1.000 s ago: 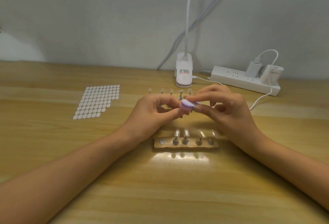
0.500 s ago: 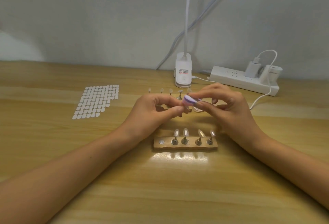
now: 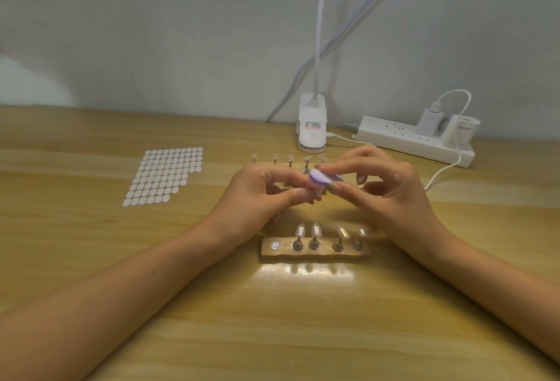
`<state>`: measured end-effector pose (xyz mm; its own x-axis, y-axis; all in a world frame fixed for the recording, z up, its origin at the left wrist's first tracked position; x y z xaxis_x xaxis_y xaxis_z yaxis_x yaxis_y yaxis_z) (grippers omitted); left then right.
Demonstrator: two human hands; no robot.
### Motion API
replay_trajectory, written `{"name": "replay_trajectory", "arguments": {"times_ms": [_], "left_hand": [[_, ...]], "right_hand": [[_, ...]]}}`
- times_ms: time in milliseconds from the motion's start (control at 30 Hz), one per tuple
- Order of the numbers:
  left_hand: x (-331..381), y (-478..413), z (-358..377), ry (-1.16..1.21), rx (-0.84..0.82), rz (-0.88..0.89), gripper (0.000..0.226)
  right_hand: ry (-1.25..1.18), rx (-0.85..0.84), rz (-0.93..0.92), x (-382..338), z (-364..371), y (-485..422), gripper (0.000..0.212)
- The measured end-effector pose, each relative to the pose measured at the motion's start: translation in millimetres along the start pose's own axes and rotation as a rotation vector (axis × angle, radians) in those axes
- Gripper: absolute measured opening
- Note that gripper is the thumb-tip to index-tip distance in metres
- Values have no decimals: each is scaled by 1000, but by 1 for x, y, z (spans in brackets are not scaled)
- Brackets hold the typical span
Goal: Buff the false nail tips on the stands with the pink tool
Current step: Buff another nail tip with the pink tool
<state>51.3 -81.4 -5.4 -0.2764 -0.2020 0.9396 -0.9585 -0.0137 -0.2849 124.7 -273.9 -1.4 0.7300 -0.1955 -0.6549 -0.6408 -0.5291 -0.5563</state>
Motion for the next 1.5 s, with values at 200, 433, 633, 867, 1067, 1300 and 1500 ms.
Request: {"name": "replay_trajectory", "arguments": {"times_ms": [200,433,633,867,1067,1300,1500], "left_hand": [[-1,-1,1,-21,-16,-1,7],[-1,-1,0,-11,-13,-7,7],[1,-1,1,1,-17,-13,9],[1,0,1,-22,4,7,8],[0,0,1,10,9,-17,10],[-1,-1,0,36,11,-26,10],[0,-1,0,25,-15,-25,2]], "right_hand": [[-1,0,54,3,-1,-2,24],[19,9,41,4,-1,-3,24],[36,-6,-35,1,2,-1,24],[37,17,-10,2,1,-2,24],[36,-13,-81,0,2,-1,22],[49,-12,-111,0,3,-2,21],[47,-30,-127,1,3,-2,20]]}}
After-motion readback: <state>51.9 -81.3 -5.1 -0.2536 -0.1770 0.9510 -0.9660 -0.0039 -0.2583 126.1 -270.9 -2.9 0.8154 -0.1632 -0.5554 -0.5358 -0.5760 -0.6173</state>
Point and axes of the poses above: each hand's wrist, its own y-axis away from the middle knuckle, its own z-axis out of the palm, x = y × z, the point moved 1 cm from there along -y, towards the middle knuckle, and after that the axes turned 6 degrees about y, right-handed, at the moved point
